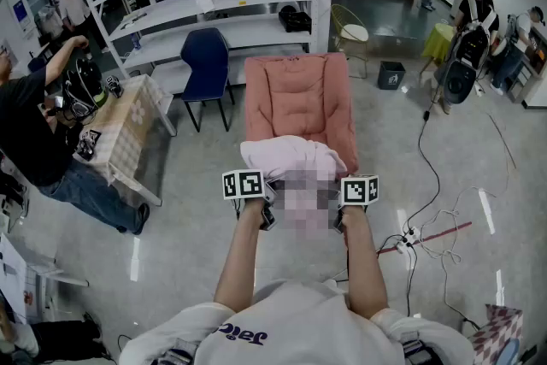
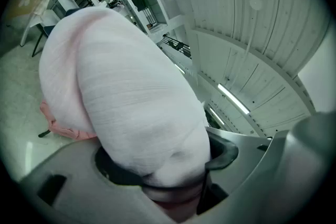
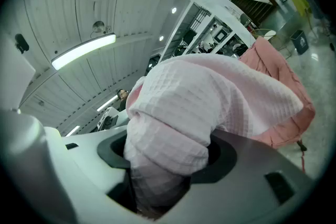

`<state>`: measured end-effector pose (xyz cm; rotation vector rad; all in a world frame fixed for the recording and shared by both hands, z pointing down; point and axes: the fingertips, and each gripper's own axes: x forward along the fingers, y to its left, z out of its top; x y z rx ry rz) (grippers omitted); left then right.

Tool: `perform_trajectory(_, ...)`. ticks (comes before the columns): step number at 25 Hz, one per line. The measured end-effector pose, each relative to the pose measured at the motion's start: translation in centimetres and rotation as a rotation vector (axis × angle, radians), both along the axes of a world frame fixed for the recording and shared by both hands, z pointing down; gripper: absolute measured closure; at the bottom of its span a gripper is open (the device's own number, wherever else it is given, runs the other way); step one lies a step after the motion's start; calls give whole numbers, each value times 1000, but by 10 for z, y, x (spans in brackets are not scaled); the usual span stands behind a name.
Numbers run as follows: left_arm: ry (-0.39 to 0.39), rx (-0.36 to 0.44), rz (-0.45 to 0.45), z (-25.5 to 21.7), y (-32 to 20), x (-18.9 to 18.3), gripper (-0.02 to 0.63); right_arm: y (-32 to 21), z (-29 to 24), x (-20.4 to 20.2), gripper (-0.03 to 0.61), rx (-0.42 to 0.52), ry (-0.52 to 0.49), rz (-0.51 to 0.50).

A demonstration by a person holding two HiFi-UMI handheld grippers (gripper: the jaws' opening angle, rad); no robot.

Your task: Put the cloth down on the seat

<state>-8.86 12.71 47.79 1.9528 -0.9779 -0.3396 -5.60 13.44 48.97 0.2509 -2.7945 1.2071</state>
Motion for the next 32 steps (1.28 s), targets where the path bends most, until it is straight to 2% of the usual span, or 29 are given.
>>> perform_trajectory(10, 10, 0, -24, 2, 27, -28, 295, 27, 0, -28, 288, 2, 8, -23)
perform_trajectory(16, 5, 3, -29, 10, 59, -72, 295, 58, 8, -72, 287, 2, -4, -21)
perform_trajectory(20, 5, -2, -20, 18, 69, -83, 295, 69, 17, -83, 287, -7, 4, 0)
perform_trajectory(27, 26, -10, -11, 26, 55, -78, 295, 55, 24, -77, 287, -24, 27, 16)
perform_trajectory(32, 23, -4, -24, 32, 12, -80, 295, 13, 30, -79, 287, -21, 30, 18)
